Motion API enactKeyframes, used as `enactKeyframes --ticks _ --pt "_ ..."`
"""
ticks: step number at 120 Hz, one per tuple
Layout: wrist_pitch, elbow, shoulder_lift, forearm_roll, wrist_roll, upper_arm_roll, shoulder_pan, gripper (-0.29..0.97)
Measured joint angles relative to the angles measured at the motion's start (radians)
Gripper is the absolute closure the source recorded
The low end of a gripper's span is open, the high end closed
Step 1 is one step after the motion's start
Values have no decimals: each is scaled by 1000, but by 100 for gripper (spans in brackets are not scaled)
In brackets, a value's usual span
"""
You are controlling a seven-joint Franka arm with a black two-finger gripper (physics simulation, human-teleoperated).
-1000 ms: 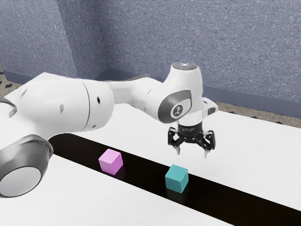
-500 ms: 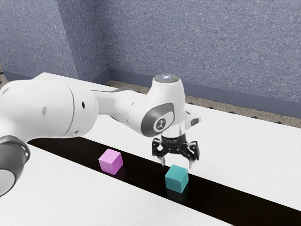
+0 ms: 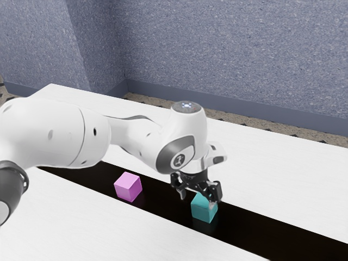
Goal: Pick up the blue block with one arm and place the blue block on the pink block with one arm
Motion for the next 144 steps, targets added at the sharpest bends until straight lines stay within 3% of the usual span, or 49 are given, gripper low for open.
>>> enactKeyframes --ticks 58,144 --pt "86 96 68 -11 103 -26 66 0" --pt "100 19 68 -108 13 -52 61 2"
